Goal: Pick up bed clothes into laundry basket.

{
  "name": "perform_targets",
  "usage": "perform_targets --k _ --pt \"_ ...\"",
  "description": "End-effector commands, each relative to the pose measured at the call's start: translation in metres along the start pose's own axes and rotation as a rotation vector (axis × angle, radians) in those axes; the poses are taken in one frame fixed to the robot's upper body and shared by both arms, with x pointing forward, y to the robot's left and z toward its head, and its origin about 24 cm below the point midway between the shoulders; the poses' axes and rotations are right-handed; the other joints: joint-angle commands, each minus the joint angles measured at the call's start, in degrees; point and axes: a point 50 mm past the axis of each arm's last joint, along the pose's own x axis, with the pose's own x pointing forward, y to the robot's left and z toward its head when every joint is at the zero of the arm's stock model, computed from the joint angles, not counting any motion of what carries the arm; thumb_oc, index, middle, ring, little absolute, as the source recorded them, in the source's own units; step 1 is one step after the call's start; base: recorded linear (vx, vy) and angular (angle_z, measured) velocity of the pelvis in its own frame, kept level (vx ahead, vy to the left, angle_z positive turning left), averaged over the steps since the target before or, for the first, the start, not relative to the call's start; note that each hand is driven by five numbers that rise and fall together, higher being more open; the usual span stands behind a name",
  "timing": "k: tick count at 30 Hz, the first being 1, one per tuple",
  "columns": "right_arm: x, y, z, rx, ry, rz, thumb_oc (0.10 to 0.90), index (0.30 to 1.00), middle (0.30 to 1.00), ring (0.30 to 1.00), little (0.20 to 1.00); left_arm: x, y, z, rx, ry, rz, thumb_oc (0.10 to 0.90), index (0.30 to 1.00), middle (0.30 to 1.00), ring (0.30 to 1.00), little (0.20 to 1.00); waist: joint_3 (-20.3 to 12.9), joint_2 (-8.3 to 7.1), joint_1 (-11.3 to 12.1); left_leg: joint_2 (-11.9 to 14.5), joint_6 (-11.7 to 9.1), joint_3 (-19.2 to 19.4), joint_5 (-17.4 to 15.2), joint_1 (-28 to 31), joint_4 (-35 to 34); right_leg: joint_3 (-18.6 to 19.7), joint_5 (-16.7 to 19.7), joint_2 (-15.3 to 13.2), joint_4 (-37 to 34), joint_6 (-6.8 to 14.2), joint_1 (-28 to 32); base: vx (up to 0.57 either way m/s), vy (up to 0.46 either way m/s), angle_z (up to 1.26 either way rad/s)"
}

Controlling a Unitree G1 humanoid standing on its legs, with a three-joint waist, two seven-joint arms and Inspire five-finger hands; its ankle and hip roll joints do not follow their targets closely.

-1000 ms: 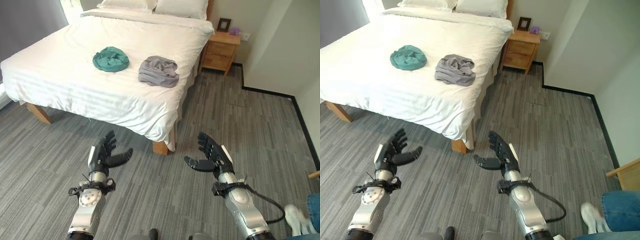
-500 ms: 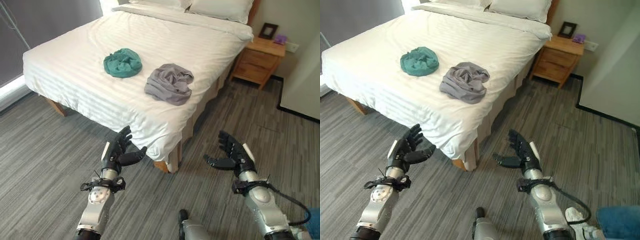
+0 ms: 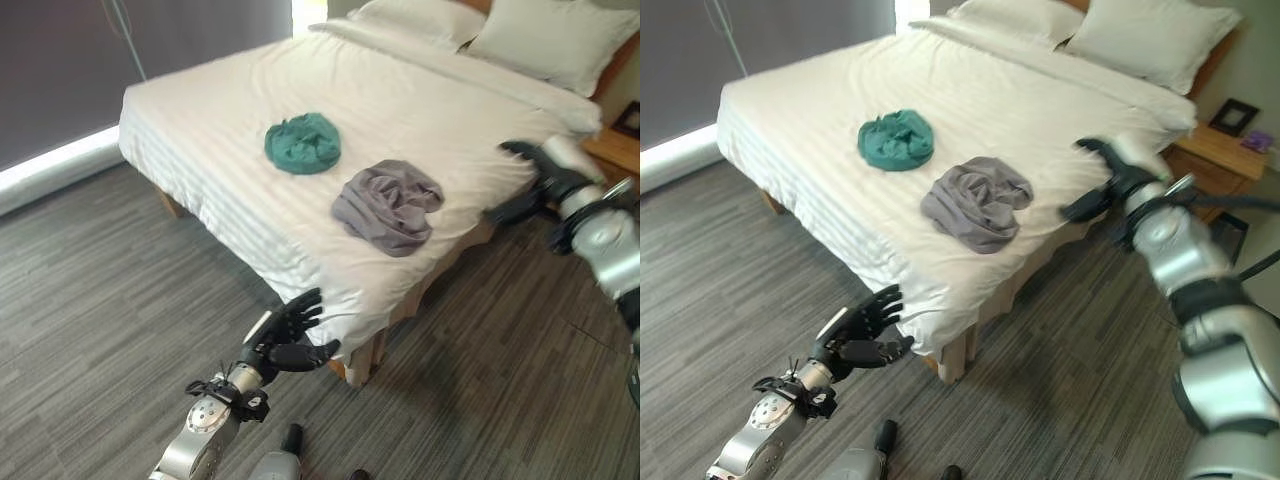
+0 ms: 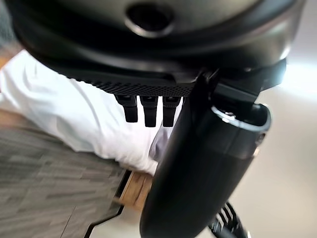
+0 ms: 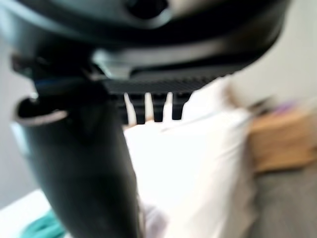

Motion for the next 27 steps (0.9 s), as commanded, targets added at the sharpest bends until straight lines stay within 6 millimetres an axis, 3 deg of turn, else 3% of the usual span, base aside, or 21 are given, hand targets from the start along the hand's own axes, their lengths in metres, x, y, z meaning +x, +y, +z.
perform_targets --k 1,3,4,7,11,14,17,19,22,24,25,26,27 --pt "0.001 -0.089 0.060 0.029 -0.142 -0.329 0.800 0.900 0.900 0.900 0.900 0.002 -0.011 0.066 0.091 -0.263 -0.136 0.800 0.900 0.900 0.900 0.900 -0.51 -6.28 2.83 0.70 -3.10 -1.25 -2.04 -0.11 -1.95 5.40 0.05 -5.73 -6.47 6.08 2.90 -0.17 -0.003 0.17" --pt "-0.001 -0.103 0.059 0.080 -0.121 -0.395 0.800 0.900 0.900 0.900 0.900 0.002 -0.013 0.070 0.082 -0.274 -0.142 0.800 0.900 0.900 0.900 0.900 0.95 -5.95 3.40 0.55 -3.32 -2.05 -1.54 -2.55 -1.91 5.05 0.00 -5.83 -5.68 6.06 0.26 -0.21 -0.027 0.27" --pt "-0.004 -0.117 0.058 0.131 -0.109 -0.446 0.800 0.900 0.900 0.900 0.900 0.003 -0.013 0.075 0.074 -0.284 -0.153 0.800 0.900 0.900 0.900 0.900 3.52 -5.25 4.43 0.51 -3.76 -3.37 -0.53 -6.08 -2.01 3.96 0.41 -5.95 -5.02 5.97 -3.36 -0.17 -0.037 0.44" --pt "-0.007 -0.129 0.057 0.178 -0.101 -0.486 0.800 0.900 0.900 0.900 0.900 0.004 -0.013 0.079 0.084 -0.301 -0.144 0.800 0.900 0.900 0.900 0.900 5.99 -4.61 5.31 0.07 -4.18 -5.13 0.45 -8.93 -2.85 2.64 1.72 -5.73 -5.56 5.97 -6.40 -0.09 -0.031 0.51" --pt "-0.009 -0.133 0.063 0.221 -0.129 -0.512 0.800 0.900 0.900 0.900 0.900 0.002 -0.012 0.078 0.078 -0.308 -0.113 0.800 0.900 0.900 0.900 0.900 8.07 -4.11 5.57 -0.04 -4.28 -5.16 0.85 -10.91 -2.85 2.70 2.36 -5.60 -6.31 6.14 -7.89 0.00 -0.008 0.14" --pt "-0.006 -0.123 0.072 0.232 -0.156 -0.501 0.800 0.900 0.900 0.900 0.900 0.004 -0.010 0.075 0.087 -0.303 -0.066 0.800 0.900 0.900 0.900 0.900 10.50 -3.21 6.22 -0.18 -4.24 -4.94 1.32 -13.13 -2.72 3.29 2.20 -5.91 -5.49 6.06 -10.48 -0.02 0.006 0.03" --pt "-0.004 -0.118 0.069 0.252 -0.134 -0.490 0.800 0.900 0.900 0.900 0.900 0.010 -0.018 0.076 0.078 -0.318 -0.080 0.800 0.900 0.900 0.900 0.900 12.46 -2.03 6.53 -0.33 -4.36 -5.10 1.81 -15.05 -2.75 3.03 2.33 -6.31 -5.01 6.09 -12.27 -0.05 0.000 0.01" --pt "0.000 -0.099 0.062 0.301 -0.114 -0.461 0.800 0.900 0.900 0.900 0.900 0.015 -0.020 0.078 0.085 -0.335 -0.069 0.800 0.900 0.900 0.900 0.900 14.12 -1.19 6.55 -0.44 -4.30 -5.26 2.16 -16.35 -2.63 3.07 2.47 -6.46 -4.45 6.13 -13.65 -0.07 -0.006 0.02" --pt "0.007 -0.049 0.051 0.310 -0.083 -0.332 0.800 0.900 0.900 0.900 0.900 0.022 -0.023 0.078 0.091 -0.342 -0.058 0.800 0.900 0.900 0.900 0.900 16.27 -0.21 6.39 -0.72 -4.20 -5.26 2.44 -17.16 -2.55 2.97 2.67 -6.69 -4.00 6.22 -14.64 -0.03 0.017 -0.05" --pt "0.006 -0.003 0.030 0.285 -0.035 -0.225 0.800 0.900 0.900 0.900 0.900 0.026 -0.025 0.082 0.115 -0.367 -0.053 0.800 0.900 0.900 0.900 0.900 17.47 0.36 6.01 -0.87 -4.11 -5.38 2.53 -17.53 -2.43 2.83 2.80 -6.83 -3.90 6.41 -14.81 -0.01 0.008 -0.05" --pt "0.004 0.008 0.019 0.261 -0.017 -0.190 0.800 0.900 0.900 0.900 0.900 0.026 -0.025 0.083 0.116 -0.372 -0.053 0.800 0.900 0.900 0.900 0.900 17.80 0.37 5.95 -0.81 -4.12 -5.36 2.51 -17.62 -2.41 2.74 2.79 -6.91 -4.00 6.47 -14.79 -0.01 -0.009 0.03" --pt "0.001 0.025 0.011 0.206 -0.008 -0.126 0.715 0.773 0.773 0.773 0.773 0.027 -0.026 0.084 0.111 -0.382 -0.055 0.800 0.900 0.900 0.900 0.900 18.19 0.40 5.89 -0.88 -4.11 -5.35 2.50 -17.76 -2.38 2.62 2.76 -6.90 -4.13 6.51 -14.67 0.00 -0.021 0.07" --pt "-0.003 0.039 -0.001 0.200 0.013 -0.091 0.400 0.300 0.300 0.300 0.300 0.027 -0.026 0.085 0.106 -0.392 -0.053 0.800 0.900 0.900 0.900 0.900 18.44 0.51 5.67 -0.91 -4.10 -5.43 2.46 -17.89 -2.34 2.49 2.70 -6.99 -4.32 6.58 -14.48 0.01 -0.012 0.04"
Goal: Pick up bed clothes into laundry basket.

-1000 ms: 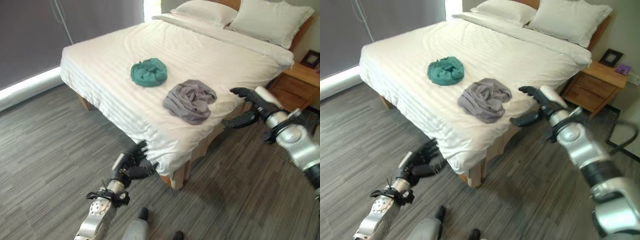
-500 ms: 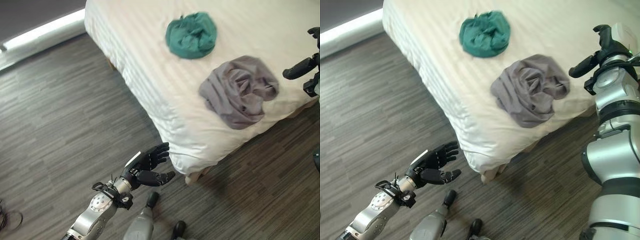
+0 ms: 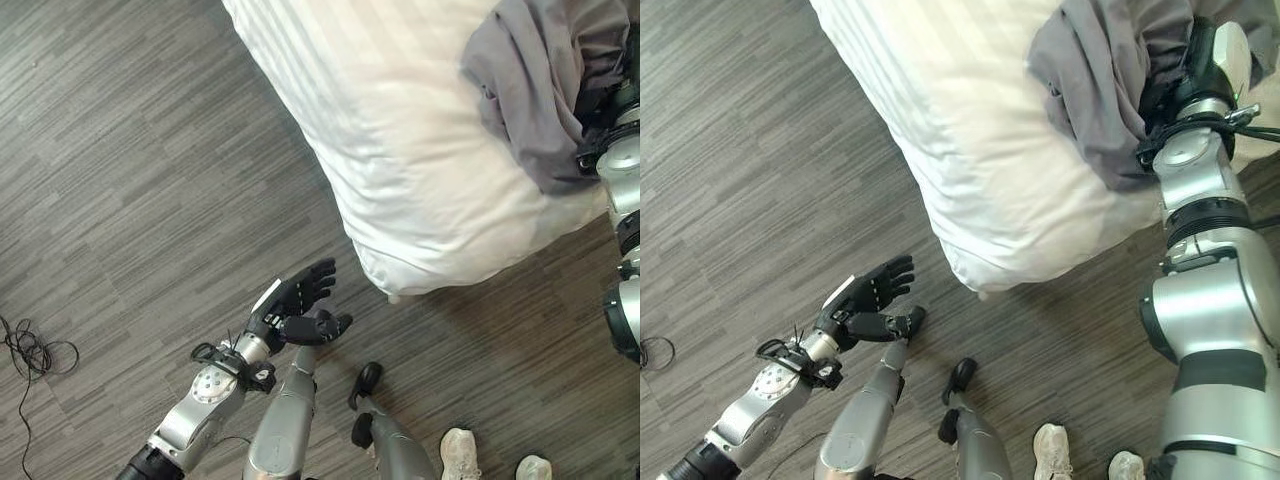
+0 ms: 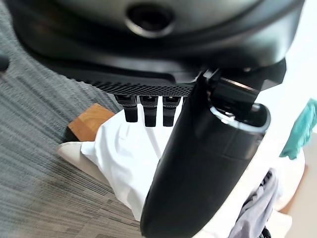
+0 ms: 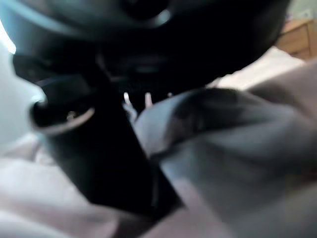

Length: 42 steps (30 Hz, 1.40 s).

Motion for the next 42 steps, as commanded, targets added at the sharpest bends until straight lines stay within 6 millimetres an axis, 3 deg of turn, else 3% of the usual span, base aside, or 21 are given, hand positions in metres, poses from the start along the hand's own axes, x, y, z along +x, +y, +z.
perform_targets --k 1,4,6,11,12,14,17,20,23,28,29,34,37,38,39,40,41,42 --pt "-0.025 0.035 -0.050 -0.171 0.072 0.185 0.400 0.300 0.300 0.300 0.300 0.001 -0.024 0.046 -0.018 -0.282 -0.082 0.800 0.900 0.900 0.900 0.900 3.83 0.21 0.68 0.83 -4.28 0.57 0.48 -0.54 -2.97 3.36 4.66 -6.45 -5.58 4.04 0.47 0.00 0.000 0.00" --pt "-0.044 0.048 -0.068 -0.107 0.047 0.234 0.400 0.300 0.300 0.300 0.300 -0.003 -0.018 0.044 -0.019 -0.280 -0.047 0.800 0.900 0.900 0.900 0.900 3.96 -0.34 -0.49 0.77 -4.22 0.83 0.23 -0.02 -3.04 3.33 4.61 -6.70 -5.83 4.27 0.87 0.02 0.013 0.03" --pt "-0.048 0.045 -0.057 -0.107 -0.053 0.243 0.400 0.300 0.300 0.300 0.300 -0.005 -0.010 0.043 -0.007 -0.273 -0.019 0.800 0.900 0.900 0.900 0.900 3.90 -0.99 -1.71 0.89 -4.23 1.50 -0.14 0.45 -3.12 3.70 4.68 -6.81 -5.83 4.36 1.01 0.01 0.044 0.00" --pt "-0.053 0.012 -0.050 -0.082 -0.159 0.146 0.400 0.300 0.300 0.300 0.300 -0.005 -0.004 0.051 0.034 -0.301 -0.005 0.800 0.900 0.900 0.900 0.900 3.23 -1.93 -3.59 1.12 -4.25 2.84 -0.83 2.01 -3.21 4.78 4.82 -7.07 -5.93 4.59 1.55 0.02 0.038 -0.08" --pt "-0.056 -0.010 -0.043 0.005 -0.208 0.057 0.400 0.300 0.300 0.300 0.300 -0.004 0.001 0.056 0.063 -0.316 0.009 0.800 0.900 0.900 0.900 0.900 2.34 -2.24 -5.22 1.20 -4.23 3.58 -1.28 3.24 -3.33 5.15 4.73 -7.16 -6.09 4.70 2.25 0.04 0.035 -0.18" --pt "-0.061 -0.018 -0.043 0.045 -0.227 0.023 0.400 0.300 0.300 0.300 0.300 -0.004 0.003 0.058 0.077 -0.322 0.017 0.800 0.900 0.900 0.900 0.900 1.72 -2.47 -5.61 1.19 -4.20 3.92 -1.52 3.80 -3.37 5.38 4.66 -7.21 -6.16 4.76 2.59 0.06 0.018 -0.17" --pt "-0.075 -0.047 -0.042 0.205 -0.282 -0.101 0.400 0.300 0.300 0.300 0.300 -0.007 0.018 0.065 0.111 -0.345 0.075 0.800 0.900 0.900 0.900 0.900 -0.71 -3.68 -7.99 1.55 -4.26 5.45 -2.22 6.61 -3.50 6.27 4.08 -7.41 -6.18 4.72 4.46 0.06 -0.004 -0.13" --pt "-0.092 -0.078 -0.048 0.271 -0.318 -0.205 0.400 0.300 0.300 0.300 0.300 -0.012 0.031 0.070 0.116 -0.369 0.150 0.800 0.900 0.900 0.900 0.900 -3.81 -5.75 -10.21 1.88 -4.24 6.63 -3.78 9.79 -3.43 7.05 2.96 -7.28 -6.22 4.69 6.97 0.10 -0.022 -0.11" --pt "-0.109 -0.111 -0.062 0.226 -0.306 -0.330 0.400 0.300 0.300 0.300 0.300 -0.016 0.039 0.069 0.108 -0.370 0.203 0.800 0.900 0.900 0.900 0.900 -7.06 -6.83 -11.89 2.06 -4.00 7.42 -4.41 12.63 -3.54 7.79 2.71 -7.21 -6.08 4.75 9.20 0.10 -0.003 -0.14" --pt "-0.136 -0.149 -0.079 0.110 -0.274 -0.392 0.400 0.300 0.300 0.300 0.300 -0.023 0.050 0.061 0.097 -0.346 0.252 0.800 0.900 0.900 0.900 0.900 -12.67 -7.71 -14.52 2.31 -3.47 9.15 -6.11 17.83 -3.26 9.46 1.99 -7.58 -4.91 5.11 12.81 0.08 0.034 -0.14" --pt "-0.139 -0.159 -0.079 0.090 -0.275 -0.393 0.400 0.300 0.300 0.300 0.300 -0.025 0.055 0.060 0.088 -0.345 0.270 0.800 0.900 0.900 0.900 0.900 -15.15 -8.10 -15.92 2.62 -3.42 10.09 -6.52 19.31 -2.97 10.42 1.96 -7.55 -4.49 5.18 13.56 0.13 0.031 -0.30" --pt "-0.150 -0.158 -0.087 0.116 -0.239 -0.285 0.400 0.300 0.300 0.300 0.300 -0.036 0.068 0.061 0.118 -0.343 0.338 0.800 0.900 0.900 0.900 0.900 -18.85 -8.79 -17.37 3.26 -3.42 12.14 -7.66 23.32 -3.05 11.99 1.17 -7.53 -4.19 5.14 15.99 0.09 -0.011 -0.37" --pt "-0.151 -0.156 -0.083 0.199 -0.263 -0.248 0.400 0.300 0.300 0.300 0.300 -0.038 0.066 0.060 0.093 -0.347 0.324 0.800 0.900 0.900 0.900 0.900 -20.73 -8.48 -17.62 3.14 -3.25 12.74 -8.47 25.35 -3.31 12.49 0.79 -7.77 -4.55 5.03 17.60 0.07 -0.007 -0.27" --pt "-0.151 -0.140 -0.083 0.287 -0.267 -0.182 0.400 0.300 0.300 0.300 0.300 -0.038 0.064 0.063 0.102 -0.357 0.311 0.800 0.900 0.900 0.900 0.900 -21.54 -7.96 -17.54 3.16 -3.14 12.94 -8.74 25.99 -3.25 12.58 0.69 -7.81 -4.51 5.02 18.07 0.02 -0.009 -0.04" --pt "-0.151 -0.139 -0.083 0.288 -0.267 -0.181 0.400 0.300 0.300 0.300 0.300 -0.039 0.064 0.063 0.103 -0.356 0.312 0.800 0.900 0.900 0.900 0.900 -21.52 -8.00 -17.59 3.16 -3.14 12.96 -8.75 26.04 -3.25 12.60 0.69 -7.80 -4.53 5.02 18.12 0.03 -0.005 -0.07" --pt "-0.155 -0.112 -0.089 0.425 -0.249 -0.101 0.400 0.300 0.300 0.300 0.300 -0.041 0.063 0.067 0.117 -0.371 0.310 0.800 0.900 0.900 0.900 0.900 -21.82 -7.31 -17.23 3.18 -2.97 13.17 -8.96 26.69 -3.22 12.53 0.50 -7.79 -4.58 4.86 18.65 0.01 0.004 -0.08" --pt "-0.155 -0.112 -0.089 0.427 -0.248 -0.099 0.400 0.300 0.300 0.300 0.300 -0.041 0.064 0.067 0.119 -0.371 0.311 0.800 0.900 0.900 0.900 0.900 -21.77 -7.40 -17.31 3.17 -2.97 13.17 -8.97 26.78 -3.23 12.52 0.49 -7.80 -4.60 4.86 18.76 -0.01 -0.002 -0.09" --pt "-0.168 -0.072 -0.097 0.651 -0.199 0.046 0.400 0.300 0.300 0.300 0.300 -0.044 0.061 0.075 0.123 -0.408 0.302 0.800 0.900 0.900 0.900 0.900 -21.62 -6.90 -16.64 3.11 -2.85 13.15 -8.93 26.96 -3.11 12.40 0.40 -7.60 -4.73 4.56 19.25 -0.03 -0.009 -0.04"
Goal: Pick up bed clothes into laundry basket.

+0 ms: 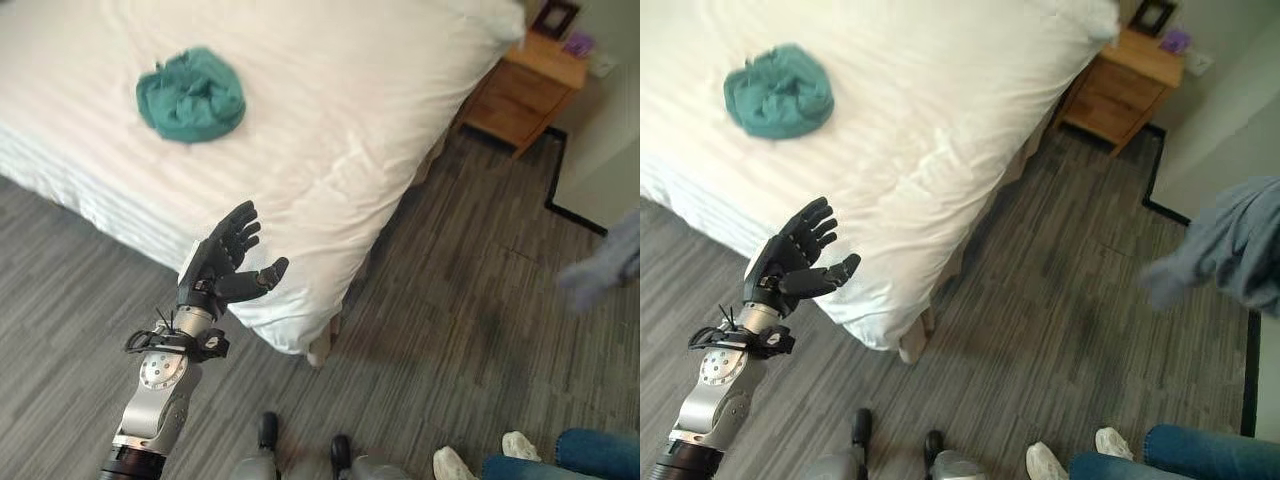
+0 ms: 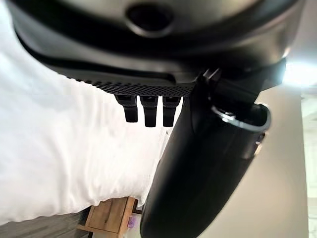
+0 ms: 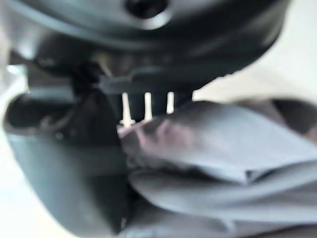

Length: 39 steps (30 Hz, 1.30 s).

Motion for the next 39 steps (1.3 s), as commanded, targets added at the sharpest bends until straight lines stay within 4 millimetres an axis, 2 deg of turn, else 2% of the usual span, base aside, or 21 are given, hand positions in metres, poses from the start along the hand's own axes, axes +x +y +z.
perform_targets --k 1,2,4,5,7,8,10,12,13,14,15,20,23,27,32,33,35,39 --pt "-0.027 0.060 -0.013 0.441 0.023 0.203 0.400 0.300 0.300 0.300 0.300 -0.007 -0.003 0.047 0.031 -0.240 -0.032 0.800 0.900 0.900 0.900 0.900 -10.08 -1.41 3.38 2.02 -3.69 1.55 -5.48 0.80 1.11 0.17 -0.70 -6.35 0.24 3.56 -2.37 -0.04 -0.010 -0.04" --pt "-0.044 0.076 -0.026 0.531 0.088 0.214 0.400 0.300 0.300 0.300 0.300 -0.010 -0.002 0.050 0.021 -0.258 -0.020 0.800 0.900 0.900 0.900 0.900 -9.86 -1.12 3.78 1.95 -3.60 1.24 -5.39 0.80 1.13 -0.20 -0.78 -6.33 0.08 3.42 -2.04 0.00 0.000 0.00" --pt "-0.066 0.093 -0.037 0.623 0.165 0.213 0.400 0.300 0.300 0.300 0.300 -0.017 0.001 0.050 -0.018 -0.263 0.011 0.800 0.900 0.900 0.900 0.900 -9.70 -0.72 4.21 1.91 -3.50 0.84 -5.31 0.77 1.15 -0.58 -0.93 -6.30 -0.10 3.21 -1.69 -0.01 -0.001 0.11" --pt "-0.066 0.094 -0.037 0.624 0.166 0.214 0.400 0.300 0.300 0.300 0.300 -0.017 0.002 0.050 -0.017 -0.262 0.011 0.800 0.900 0.900 0.900 0.900 -9.72 -0.78 4.13 1.91 -3.51 0.80 -5.31 0.79 1.15 -0.62 -0.94 -6.31 -0.11 3.20 -1.64 0.00 -0.001 0.21" --pt "-0.084 0.112 -0.042 0.780 0.214 0.158 0.400 0.300 0.300 0.300 0.300 -0.024 0.007 0.050 -0.052 -0.274 0.066 0.800 0.900 0.900 0.900 0.900 -9.56 -0.04 4.71 1.79 -3.35 0.31 -5.27 0.69 1.19 -1.12 -1.09 -6.28 -0.11 2.97 -1.48 -0.01 0.001 0.15" --pt "-0.097 0.132 -0.038 0.916 0.223 0.122 0.400 0.300 0.300 0.300 0.300 -0.031 0.009 0.047 -0.088 -0.279 0.116 0.800 0.900 0.900 0.900 0.900 -9.52 0.65 5.48 1.55 -3.18 -0.17 -5.22 0.58 1.22 -1.50 -1.21 -6.29 -0.04 2.74 -1.35 -0.01 0.003 0.05" --pt "-0.095 0.154 -0.025 1.016 0.197 0.135 0.400 0.300 0.300 0.300 0.300 -0.033 0.010 0.044 -0.100 -0.280 0.157 0.800 0.900 0.900 0.900 0.900 -9.71 1.11 6.55 1.35 -3.10 -0.69 -5.17 0.52 1.26 -2.06 -1.19 -6.44 -0.06 2.58 -1.00 0.00 0.002 0.10" --pt "-0.084 0.179 -0.006 1.039 0.159 0.246 0.400 0.300 0.300 0.300 0.300 -0.028 0.011 0.045 -0.081 -0.288 0.182 0.800 0.900 0.900 0.900 0.900 -9.83 1.25 7.88 1.11 -3.13 -1.30 -5.28 0.63 1.32 -2.53 -1.32 -6.51 -0.11 2.47 -0.64 0.00 0.000 0.22" --pt "-0.084 0.179 -0.005 1.039 0.156 0.247 0.400 0.300 0.300 0.300 0.300 -0.028 0.011 0.045 -0.081 -0.291 0.184 0.800 0.900 0.900 0.900 0.900 -9.68 1.35 7.76 1.11 -3.11 -1.34 -5.03 0.36 1.48 -2.52 -1.03 -6.49 -0.04 2.48 -0.85 -0.05 0.003 0.29" --pt "-0.072 0.190 0.018 1.002 0.076 0.358 0.400 0.300 0.300 0.300 0.300 -0.024 0.012 0.052 -0.019 -0.309 0.179 0.800 0.900 0.900 0.900 0.900 -9.52 1.48 8.78 1.01 -3.12 -1.69 -4.80 -0.04 1.72 -2.66 -0.95 -6.49 0.22 2.42 -1.03 -0.06 0.002 0.23" --pt "-0.068 0.193 0.028 1.011 0.035 0.409 0.400 0.300 0.300 0.300 0.300 -0.023 0.013 0.055 0.025 -0.314 0.168 0.800 0.900 0.900 0.900 0.900 -9.45 1.55 9.36 0.95 -3.14 -1.95 -4.84 0.07 1.64 -2.82 -1.28 -6.48 0.33 2.40 -0.85 -0.06 0.002 0.19" --pt "-0.071 0.208 0.035 1.061 0.051 0.456 0.400 0.300 0.300 0.300 0.300 -0.022 0.013 0.050 0.035 -0.294 0.183 0.800 0.900 0.900 0.900 0.900 -9.12 1.67 10.79 0.41 -3.21 -3.25 -4.33 -0.12 1.58 -4.35 -1.41 -6.72 0.32 2.35 0.00 -0.01 -0.001 0.15" --pt "-0.077 0.208 0.039 1.067 0.041 0.469 0.400 0.300 0.300 0.300 0.300 -0.027 0.014 0.048 0.001 -0.291 0.204 0.800 0.900 0.900 0.900 0.900 -8.91 1.99 11.38 0.26 -3.13 -4.16 -4.34 -0.46 1.85 -5.33 -1.50 -6.76 0.45 2.34 0.17 -0.01 -0.001 0.32" --pt "-0.081 0.195 0.037 0.969 0.016 0.469 0.400 0.300 0.300 0.300 0.300 -0.039 0.020 0.043 -0.041 -0.280 0.252 0.800 0.900 0.900 0.900 0.900 -8.78 2.22 11.58 0.31 -3.15 -4.87 -4.18 -0.50 1.71 -6.13 -1.57 -6.60 0.24 2.21 0.46 0.00 -0.010 0.10" --pt "-0.078 0.180 0.022 0.921 0.047 0.391 0.400 0.300 0.300 0.300 0.300 -0.044 0.028 0.051 0.007 -0.301 0.286 0.800 0.900 0.900 0.900 0.900 -8.52 2.14 11.17 0.63 -3.36 -5.11 -3.99 -0.60 1.68 -6.31 -1.47 -6.24 -0.17 2.05 0.68 0.00 -0.010 0.01" --pt "-0.113 0.160 -0.049 0.779 0.368 0.176 0.400 0.300 0.300 0.300 0.300 -0.012 0.018 0.029 -0.102 -0.226 0.249 0.800 0.900 0.900 0.900 0.900 -6.75 4.09 2.43 4.96 -4.00 0.28 -7.81 2.56 1.08 -4.85 0.75 -3.97 4.39 0.85 -9.31 0.00 0.000 0.00" --pt "-0.110 0.174 -0.044 0.795 0.365 0.225 0.400 0.300 0.300 0.300 0.300 -0.008 0.020 0.032 -0.098 -0.245 0.257 0.800 0.900 0.900 0.900 0.900 -6.82 3.99 3.01 4.38 -3.60 0.38 -7.87 2.46 1.07 -4.53 0.99 -4.51 4.36 1.05 -9.20 -0.06 0.027 0.22" --pt "-0.103 0.186 -0.031 0.825 0.315 0.267 0.400 0.300 0.300 0.300 0.300 -0.013 0.024 0.021 -0.128 -0.207 0.310 0.800 0.900 0.900 0.900 0.900 -7.21 3.90 3.84 3.49 -2.99 0.75 -7.90 2.35 1.17 -4.18 0.99 -5.29 4.53 1.40 -8.89 -0.02 0.015 0.00"
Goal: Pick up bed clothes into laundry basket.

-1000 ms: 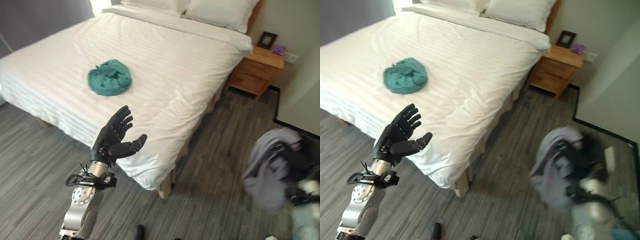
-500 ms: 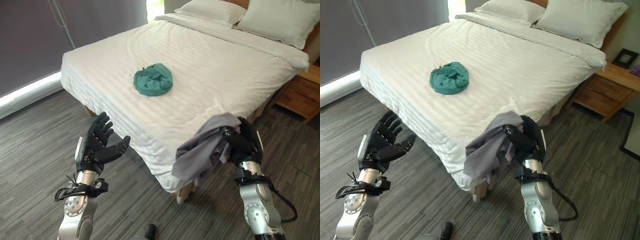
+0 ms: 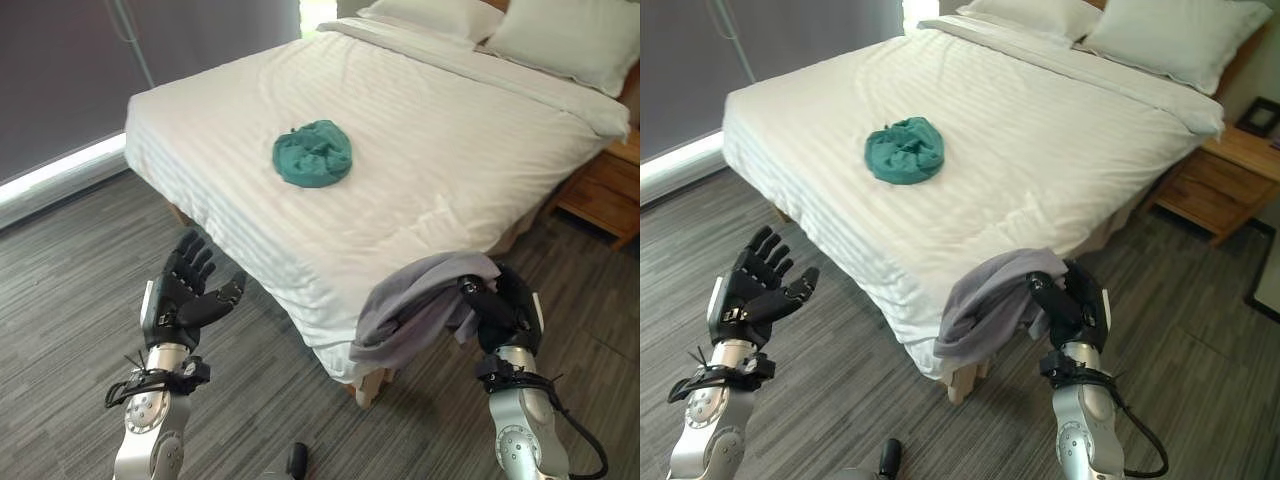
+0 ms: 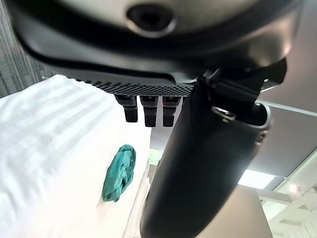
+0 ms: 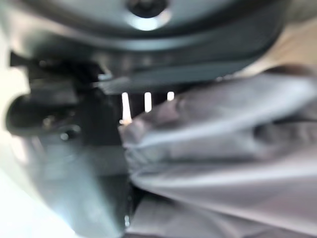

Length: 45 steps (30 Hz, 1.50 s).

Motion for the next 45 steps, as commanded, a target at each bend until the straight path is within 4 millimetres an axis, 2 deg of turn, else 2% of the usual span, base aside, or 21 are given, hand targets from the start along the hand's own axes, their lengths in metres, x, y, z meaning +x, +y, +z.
perform_targets --k 1,3,4,7,10,13,15,16,19,20,22,24,25,26,27,31,33,37,40,42,45 --pt "0.007 0.017 0.045 -0.003 -0.255 0.086 0.400 0.300 0.300 0.300 0.300 0.023 -0.009 0.038 -0.043 -0.220 -0.024 0.800 0.900 0.900 0.900 0.900 -2.87 -0.23 -1.93 5.78 -4.54 2.63 -6.62 3.73 1.65 1.13 7.25 -2.28 -5.77 1.39 -6.01 -0.01 0.012 -0.15" --pt "0.006 0.017 0.047 0.002 -0.260 0.084 0.400 0.300 0.300 0.300 0.300 0.023 -0.007 0.037 -0.052 -0.214 -0.017 0.800 0.900 0.900 0.900 0.900 -2.55 -0.40 -1.88 5.55 -4.54 2.22 -7.26 2.86 3.10 0.68 6.90 -2.68 -5.34 1.39 -5.94 -0.02 -0.018 -0.08" --pt "0.007 0.014 0.049 0.006 -0.270 0.075 0.400 0.300 0.300 0.300 0.300 0.022 -0.005 0.039 -0.073 -0.223 -0.013 0.800 0.900 0.900 0.900 0.900 -1.27 -0.93 -1.71 4.97 -5.71 1.95 -9.64 0.19 11.07 -0.04 5.92 -3.63 -4.87 1.14 -5.35 -0.08 -0.058 0.05" --pt "0.009 0.004 0.046 0.002 -0.248 0.051 0.400 0.300 0.300 0.300 0.300 0.020 -0.004 0.048 -0.098 -0.274 -0.028 0.800 0.900 0.900 0.900 0.900 2.97 -1.20 0.14 4.59 -8.98 -0.70 -8.86 -6.14 23.64 -0.34 4.78 -4.84 -4.31 0.25 -3.94 -0.10 0.044 0.38" --pt "0.012 0.002 0.060 -0.005 -0.301 0.043 0.400 0.300 0.300 0.300 0.300 0.012 0.011 0.053 -0.069 -0.285 0.024 0.800 0.900 0.900 0.900 0.900 3.13 -0.99 0.73 12.80 -9.97 -2.27 -6.81 -6.06 18.87 0.69 4.42 -7.57 -3.75 2.87 -3.30 0.12 0.314 0.01" --pt "0.008 0.000 0.065 -0.074 -0.322 0.034 0.400 0.300 0.300 0.300 0.300 0.013 0.023 0.059 -0.045 -0.312 0.084 0.800 0.900 0.900 0.900 0.900 2.59 0.15 0.32 23.62 -11.71 0.20 1.15 -5.59 8.94 2.05 4.18 -11.38 -2.57 6.65 -3.54 0.13 0.448 -0.03" --pt "0.008 0.000 0.065 -0.075 -0.322 0.033 0.400 0.300 0.300 0.300 0.300 0.013 0.023 0.059 -0.045 -0.313 0.086 0.800 0.900 0.900 0.900 0.900 2.49 0.31 0.52 24.03 -11.95 0.67 2.03 -4.70 7.34 2.28 4.01 -11.08 -2.35 6.53 -3.75 0.08 0.224 0.10" --pt "0.006 -0.003 0.062 -0.068 -0.303 0.028 0.400 0.300 0.300 0.300 0.300 0.015 0.026 0.062 -0.061 -0.333 0.112 0.800 0.900 0.900 0.900 0.900 1.93 0.84 1.01 25.81 -13.97 -1.94 4.17 -5.54 5.74 3.19 4.83 -13.07 -3.25 8.09 -3.14 0.21 0.444 0.05" --pt "0.002 -0.011 0.057 -0.043 -0.274 0.000 0.400 0.300 0.300 0.300 0.300 0.017 0.023 0.069 -0.089 -0.375 0.095 0.800 0.900 0.900 0.900 0.900 0.13 0.44 1.41 24.16 -15.92 -3.05 0.26 -7.03 10.01 3.10 7.42 -17.23 -5.24 8.97 -0.80 0.25 0.523 -0.07" --pt "-0.002 -0.017 0.058 -0.062 -0.279 -0.031 0.400 0.300 0.300 0.300 0.300 0.022 0.015 0.068 -0.088 -0.368 0.051 0.800 0.900 0.900 0.900 0.900 -0.49 -0.45 1.12 20.60 -15.67 -1.40 -4.26 -8.45 13.74 2.78 12.64 -21.07 -5.30 8.97 0.54 0.18 0.482 0.16" --pt "-0.003 -0.018 0.059 -0.049 -0.287 -0.044 0.400 0.300 0.300 0.300 0.300 0.024 0.011 0.068 -0.080 -0.363 0.023 0.800 0.900 0.900 0.900 0.900 -0.50 -1.47 1.19 17.75 -13.99 -0.72 -6.22 -9.43 15.62 3.23 16.43 -23.25 -4.44 8.97 -0.24 0.19 0.536 0.57" --pt "0.001 0.004 0.051 0.013 -0.286 0.017 0.400 0.300 0.300 0.300 0.300 0.027 0.011 0.071 -0.009 -0.357 0.017 0.800 0.900 0.900 0.900 0.900 1.06 -0.10 1.13 11.89 -8.97 1.49 -9.22 -8.01 16.15 2.95 25.15 -26.30 6.32 5.73 -5.95 0.16 0.783 0.23" --pt "0.002 0.008 0.048 -0.006 -0.267 0.045 0.400 0.300 0.300 0.300 0.300 0.027 0.014 0.074 -0.008 -0.364 0.010 0.800 0.900 0.900 0.900 0.900 1.78 0.60 0.55 10.19 -7.68 1.60 -8.89 -7.09 15.25 4.44 26.02 -25.30 9.95 4.63 -8.10 0.10 0.689 -0.03" --pt "0.001 0.009 0.046 -0.028 -0.253 0.056 0.400 0.300 0.300 0.300 0.300 0.031 0.011 0.075 -0.010 -0.364 -0.005 0.800 0.900 0.900 0.900 0.900 2.37 1.39 -0.56 9.17 -6.59 1.67 -8.02 -6.59 14.45 7.51 23.96 -20.89 14.04 3.82 -9.38 0.38 0.848 0.06" --pt "-0.004 0.005 0.045 -0.028 -0.241 0.062 0.400 0.300 0.300 0.300 0.300 0.037 0.002 0.066 -0.025 -0.318 -0.055 0.800 0.900 0.900 0.900 0.900 2.86 2.45 -3.49 6.62 -4.68 0.84 -8.55 -3.66 12.03 9.03 16.72 -13.41 18.80 2.47 -12.66 0.35 0.633 0.28" --pt "-0.006 -0.007 0.046 -0.085 -0.236 0.018 0.400 0.300 0.300 0.300 0.300 0.039 -0.009 0.043 -0.205 -0.236 -0.056 0.800 0.900 0.900 0.900 0.900 3.93 2.22 -7.68 4.00 -2.99 1.79 -9.83 3.20 6.92 1.67 13.81 -9.84 17.75 1.42 -20.00 0.36 0.411 0.78" --pt "-0.005 -0.008 0.045 -0.088 -0.231 0.015 0.400 0.300 0.300 0.300 0.300 0.039 -0.011 0.040 -0.237 -0.223 -0.056 0.800 0.900 0.900 0.900 0.900 4.09 1.99 -8.36 3.50 -2.62 1.59 -9.69 3.92 6.46 1.73 14.45 -8.54 15.99 1.50 -21.03 0.17 0.091 0.02" --pt "0.003 -0.010 0.051 -0.125 -0.247 0.010 0.400 0.300 0.300 0.300 0.300 0.040 -0.023 0.037 -0.256 -0.216 -0.094 0.800 0.900 0.900 0.900 0.900 4.35 -0.25 -10.57 0.64 -0.31 2.07 -12.87 9.67 4.00 -0.73 16.49 -1.12 6.38 2.79 -26.66 0.35 0.159 0.09" --pt "0.004 -0.006 0.051 -0.131 -0.255 0.029 0.400 0.300 0.300 0.300 0.300 0.050 -0.027 0.046 -0.217 -0.247 -0.126 0.800 0.900 0.900 0.900 0.900 3.04 -0.95 -10.76 -0.76 -0.19 3.74 -14.81 12.65 2.93 -11.09 17.07 -0.24 0.78 2.90 -24.33 0.30 0.113 -0.48" --pt "0.004 -0.008 0.051 -0.152 -0.254 0.024 0.400 0.300 0.300 0.300 0.300 0.058 -0.027 0.062 -0.187 -0.299 -0.154 0.800 0.900 0.900 0.900 0.900 1.47 -0.41 -11.35 -1.32 -0.27 5.27 -15.94 14.34 3.19 -17.57 15.98 -0.94 0.76 1.42 -23.30 0.28 0.089 -1.02" --pt "-0.006 -0.029 0.051 -0.200 -0.242 -0.050 0.400 0.300 0.300 0.300 0.300 0.069 -0.031 0.077 -0.228 -0.371 -0.162 0.800 0.900 0.900 0.900 0.900 -1.45 1.90 -14.09 -0.87 -2.22 6.04 -17.98 16.18 6.74 -16.59 10.15 0.62 -1.26 -2.25 -20.29 0.47 0.054 -0.59"
